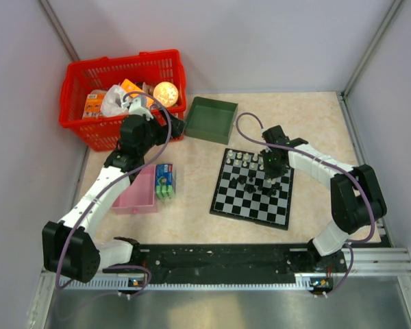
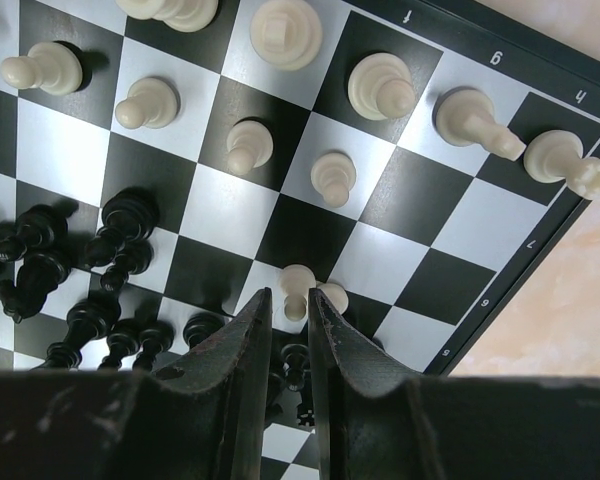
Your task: Set up the chess pieces on the board
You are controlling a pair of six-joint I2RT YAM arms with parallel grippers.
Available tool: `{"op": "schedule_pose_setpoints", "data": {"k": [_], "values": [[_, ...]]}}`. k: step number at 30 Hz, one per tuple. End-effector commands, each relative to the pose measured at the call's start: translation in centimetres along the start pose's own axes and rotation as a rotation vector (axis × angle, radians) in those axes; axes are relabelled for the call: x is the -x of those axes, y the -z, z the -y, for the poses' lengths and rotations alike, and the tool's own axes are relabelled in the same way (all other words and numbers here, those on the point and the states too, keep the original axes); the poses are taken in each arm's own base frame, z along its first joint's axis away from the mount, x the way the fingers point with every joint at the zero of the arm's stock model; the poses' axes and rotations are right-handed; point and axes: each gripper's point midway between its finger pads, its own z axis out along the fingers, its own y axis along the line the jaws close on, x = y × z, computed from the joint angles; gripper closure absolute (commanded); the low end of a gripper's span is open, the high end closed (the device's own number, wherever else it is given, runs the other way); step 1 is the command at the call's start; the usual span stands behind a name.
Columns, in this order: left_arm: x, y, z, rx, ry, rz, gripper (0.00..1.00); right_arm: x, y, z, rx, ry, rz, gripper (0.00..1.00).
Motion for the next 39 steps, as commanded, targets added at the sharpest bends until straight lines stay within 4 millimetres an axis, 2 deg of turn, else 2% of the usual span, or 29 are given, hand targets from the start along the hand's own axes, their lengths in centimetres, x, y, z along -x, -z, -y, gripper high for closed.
{"op": "schedule_pose_setpoints", "data": {"k": [1, 7, 14, 21, 25, 33, 39], "values": [[1.4, 0.5, 1.0, -0.044, 0.001, 0.049, 0.01, -0.7, -0.3, -0.1, -0.011, 0.015, -0.025, 0.79], [1.3, 0.4, 1.0, -0.044, 0.001, 0.047, 0.01, -0.8, -0.5, -0.1, -0.014, 0.016, -0.031, 0.82], [1.4, 0.4, 0.9, -0.039, 0.001, 0.049, 0.01, 0.2, 0.1, -0.1, -0.017, 0.016, 0.002, 0.89], [1.4, 0.5, 1.0, -0.043, 0.001, 0.050, 0.01, 2.9, 2.3, 0.3, -0.030, -0.029, 0.142, 0.91], [1.4, 0.5, 0.9, -0.041, 0.002, 0.048, 0.01, 3.7, 3.0, 1.0, -0.037, -0.065, 0.178, 0.91], [1.6, 0.6, 1.0, -0.044, 0.000, 0.055, 0.01, 3.3, 2.6, 3.3, -0.061, -0.122, 0.167, 0.91], [1.7, 0.6, 1.1, -0.053, 0.003, 0.054, 0.01, 3.5, 1.5, 4.1, -0.056, -0.133, 0.162, 0.91]]}}
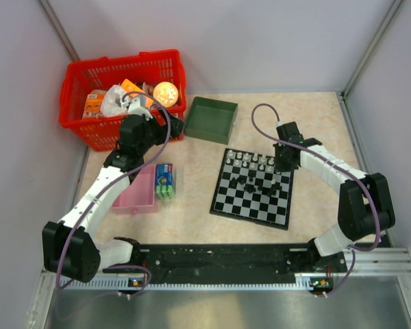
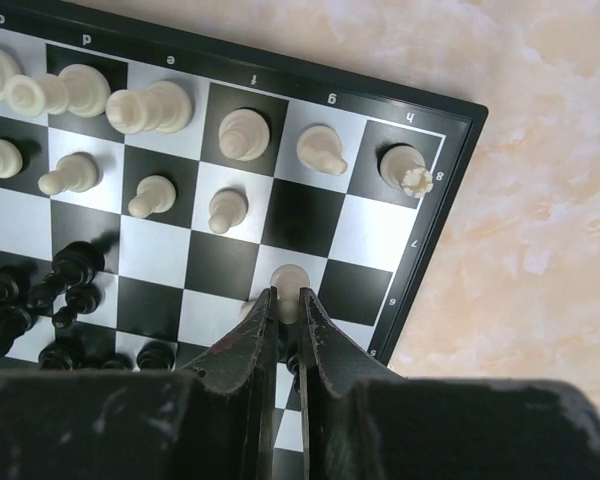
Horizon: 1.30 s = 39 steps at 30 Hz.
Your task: Set up the chess pieces on the board
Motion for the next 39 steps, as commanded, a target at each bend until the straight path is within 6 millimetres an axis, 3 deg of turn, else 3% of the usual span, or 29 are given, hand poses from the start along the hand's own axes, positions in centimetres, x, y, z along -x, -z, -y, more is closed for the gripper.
{"op": "schedule_pose_setpoints", "data": {"k": [1, 12, 25, 33, 39], "values": [[1.5, 0.6, 1.3, -0.056, -0.002, 0.051, 0.01, 1.4, -0.3, 0.2, 0.019, -0.018, 0.050, 0.91], [1.6, 0.6, 1.1, -0.049, -0.004, 0.055, 0.01, 1.6, -2.7, 0.3, 0.029, -0.038, 0.021, 0.90], [1.3, 0.4, 0.9, -0.045, -0.001, 0.047, 0.01, 1.6, -3.5, 1.0, -0.006, -0.049, 0.023, 0.89], [1.3, 0.4, 0.8, -0.043, -0.001, 0.046, 0.01, 1.5, -2.9, 0.7, 0.019, -0.045, 0.017, 0.79], [1.3, 0.5, 0.9, -0.047, 0.002, 0.047, 0.01, 2.9, -0.7, 0.5, 0.038, -0.041, 0.067, 0.70]]}}
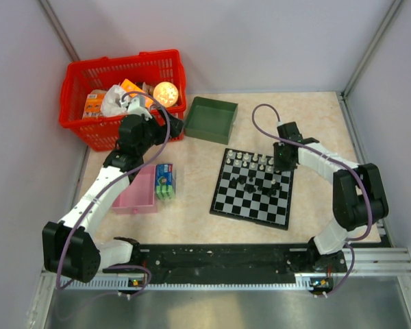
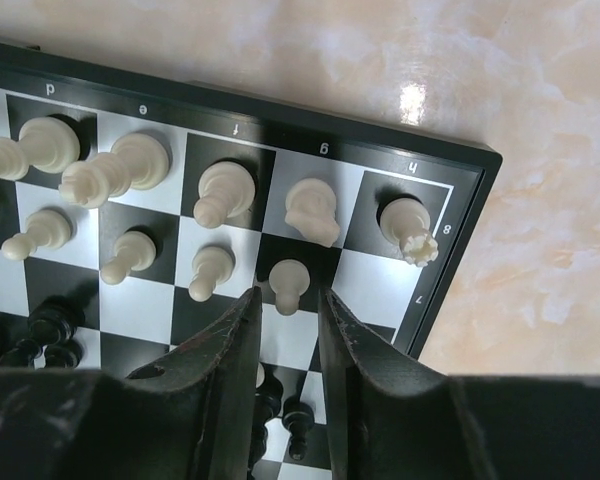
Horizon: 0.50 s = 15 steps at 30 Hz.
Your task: Set up the chess pieces on the board
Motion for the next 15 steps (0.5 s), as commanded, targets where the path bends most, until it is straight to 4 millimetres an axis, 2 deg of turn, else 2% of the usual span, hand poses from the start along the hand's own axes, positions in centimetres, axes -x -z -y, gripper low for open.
{"op": "schedule_pose_setpoints", "data": {"k": [1, 4, 7, 15], "values": [[1.3, 0.4, 0.9, -0.044, 0.000, 0.047, 0.01, 2.6, 3.0, -0.3, 0.033, -0.002, 0.087, 0.70], [1.2, 0.4, 1.0, -0.046, 0.000, 0.045, 0.01, 2.9, 4.7, -0.5, 0.055, -0.004, 0.115, 0.68], [1.1, 0.4, 1.0, -0.049, 0.004, 0.044, 0.01, 2.2, 5.8, -1.0, 0.099, 0.000, 0.109, 0.66], [0.9, 0.2, 1.2, -0.065, 0.011, 0.036, 0.01, -1.0, 4.6, -1.7, 0.116, 0.039, 0.018, 0.66]]}}
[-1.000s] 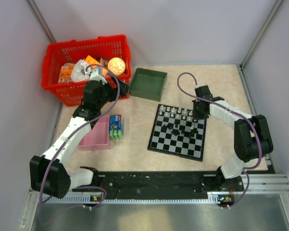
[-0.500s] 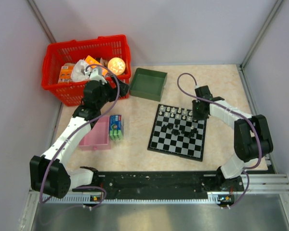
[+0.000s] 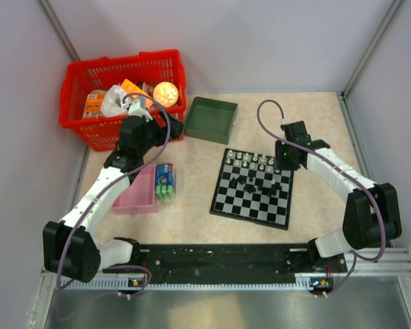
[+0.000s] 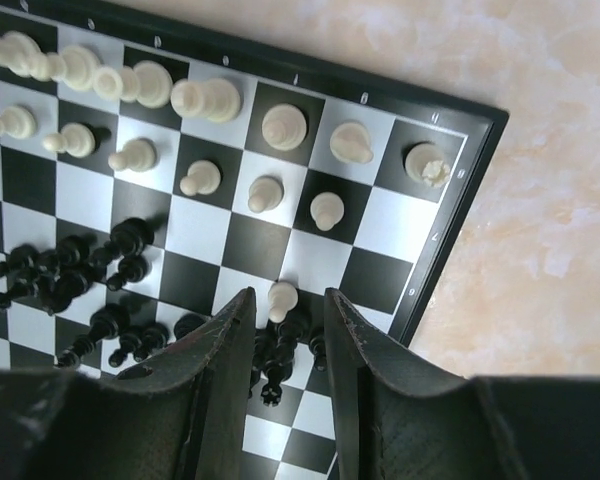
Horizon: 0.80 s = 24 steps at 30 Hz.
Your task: Set up the chess pieces on the board
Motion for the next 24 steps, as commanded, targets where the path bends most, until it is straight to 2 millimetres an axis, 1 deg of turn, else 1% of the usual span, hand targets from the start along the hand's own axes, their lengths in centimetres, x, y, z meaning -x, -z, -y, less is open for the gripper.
{"op": "schedule_pose_setpoints", "data": {"k": [1, 3, 7, 11, 12, 14, 19, 23, 24], "values": [[1.5, 0.3, 1.4, -0.059, 0.003, 0.053, 0.01, -2.0, -0.6, -0.4, 0.015, 0.038, -0.064, 0.66], [1.5, 0.3, 1.5, -0.061, 0.001, 0.053, 0.01, -2.7, -1.0, -1.3, 0.043, 0.053, -0.098, 0.67], [1.7, 0.5, 1.4, -0.056, 0.002, 0.061, 0.01, -3.6, -1.9, -1.7, 0.037, 0.079, -0.135, 0.67], [1.7, 0.5, 1.4, -0.054, 0.000, 0.062, 0.01, -3.8, -2.5, -1.7, 0.023, 0.087, -0.150, 0.67], [1.7, 0.5, 1.4, -0.054, -0.001, 0.062, 0.01, -3.7, -2.6, -1.3, -0.003, 0.089, -0.147, 0.67], [1.7, 0.5, 1.3, -0.052, -0.001, 0.062, 0.01, -3.8, -2.8, -1.2, -0.005, 0.093, -0.154, 0.70], [1.7, 0.5, 1.2, -0.051, -0.001, 0.061, 0.01, -4.1, -2.6, -1.5, -0.001, 0.106, -0.168, 0.71], [1.7, 0.5, 1.1, -0.049, -0.002, 0.060, 0.01, -4.5, -2.6, -1.3, -0.009, 0.114, -0.183, 0.71], [1.7, 0.5, 1.1, -0.051, 0.001, 0.059, 0.01, -4.5, -2.7, -1.3, -0.010, 0.113, -0.186, 0.73]]}}
